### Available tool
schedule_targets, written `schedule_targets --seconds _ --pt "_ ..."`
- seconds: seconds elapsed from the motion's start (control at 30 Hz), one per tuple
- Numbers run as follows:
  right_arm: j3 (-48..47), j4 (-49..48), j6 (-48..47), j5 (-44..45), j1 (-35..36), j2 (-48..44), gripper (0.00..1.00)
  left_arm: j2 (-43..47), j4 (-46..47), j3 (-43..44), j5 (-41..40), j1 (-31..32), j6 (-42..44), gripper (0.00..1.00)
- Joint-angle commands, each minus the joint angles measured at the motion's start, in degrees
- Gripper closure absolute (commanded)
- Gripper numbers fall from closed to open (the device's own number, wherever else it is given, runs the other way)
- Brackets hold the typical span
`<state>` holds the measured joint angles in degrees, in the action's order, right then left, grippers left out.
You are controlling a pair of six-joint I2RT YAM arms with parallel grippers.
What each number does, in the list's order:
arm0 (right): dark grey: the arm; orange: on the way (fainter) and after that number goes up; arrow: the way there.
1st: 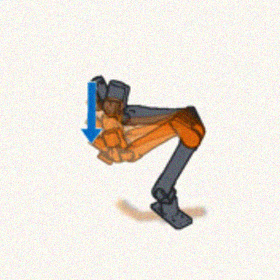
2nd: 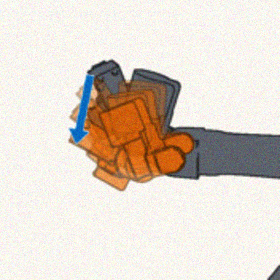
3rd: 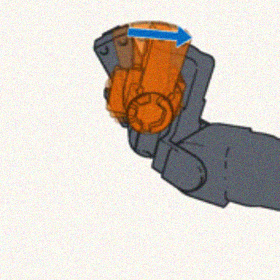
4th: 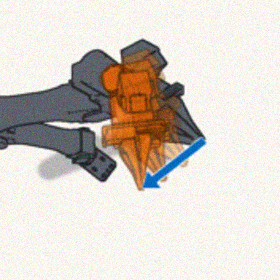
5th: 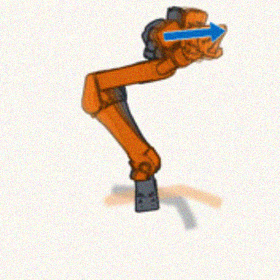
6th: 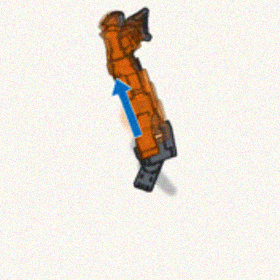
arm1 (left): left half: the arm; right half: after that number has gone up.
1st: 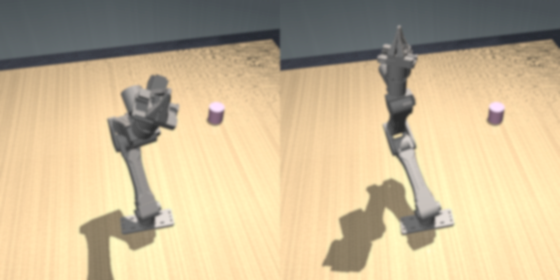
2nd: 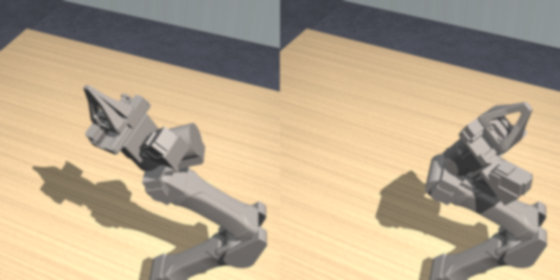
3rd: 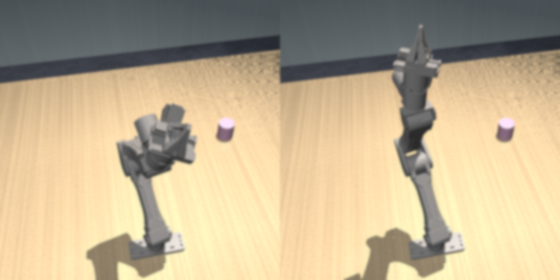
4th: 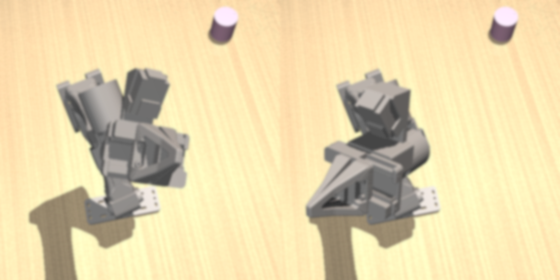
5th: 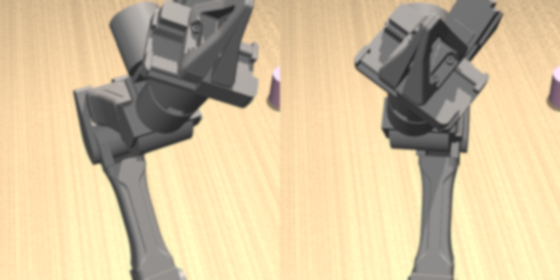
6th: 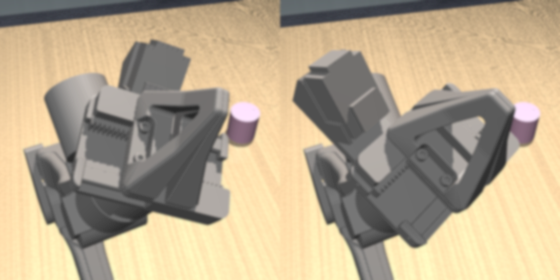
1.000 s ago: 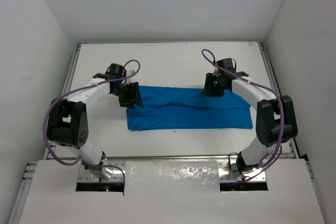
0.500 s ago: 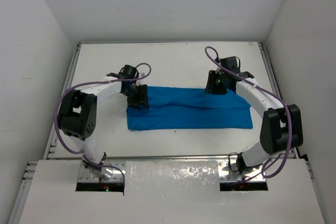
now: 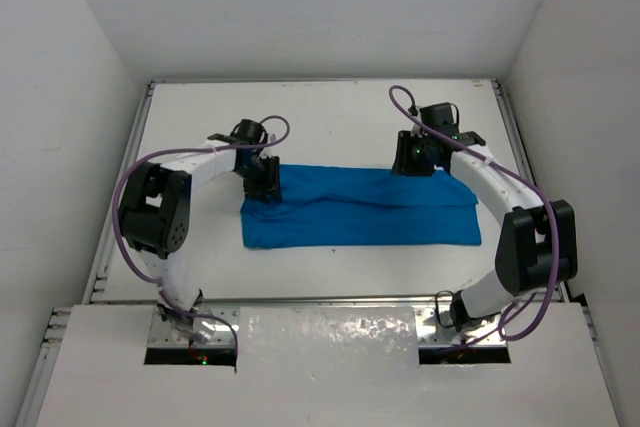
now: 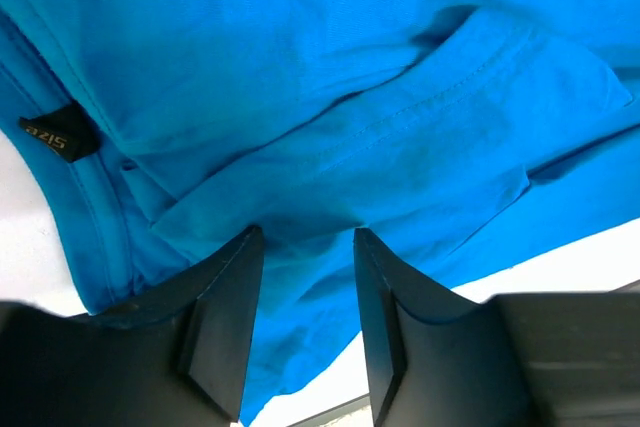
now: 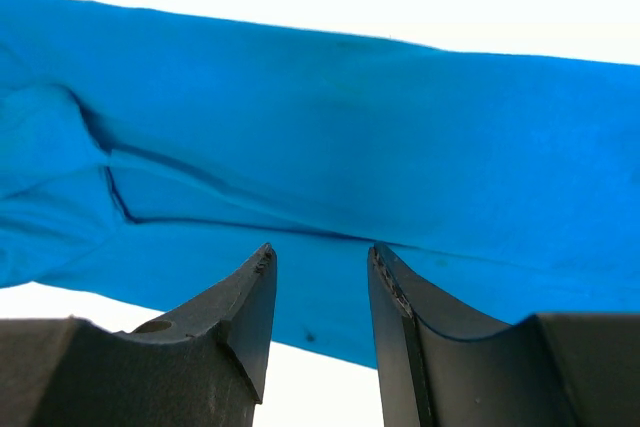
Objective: Fold and stack the t-shirts
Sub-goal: Fold the other side of the tshirt into a rectangle
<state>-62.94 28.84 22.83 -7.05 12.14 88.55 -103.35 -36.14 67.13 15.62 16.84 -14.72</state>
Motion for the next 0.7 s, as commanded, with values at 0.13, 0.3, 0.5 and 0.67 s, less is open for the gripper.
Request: schedule_targets --seconds 0.13,0.3,0.5,0.67 --pt "-2.81 -1.15 -0.51 0.19 0.16 0.74 0.59 2.28 0.46 -1.83 -2.61 0.91 -0.57 0.6" --pt "-2.98 -1.07 -0.33 0.19 0.16 0.92 0.6 0.87 1.51 -0.43 -1.82 0.91 -1.19 1.0" --pt "-3.68 -0.72 -0.68 -0.33 0.16 1.18 0.6 -1.41 -0.34 10.19 3.34 -1.19 -1.1 1.0" --pt "-2.46 -0.54 -0.77 -0.42 0.16 1.27 0.6 -9.04 -3.04 21.09 4.25 -3.31 -1.81 0.97"
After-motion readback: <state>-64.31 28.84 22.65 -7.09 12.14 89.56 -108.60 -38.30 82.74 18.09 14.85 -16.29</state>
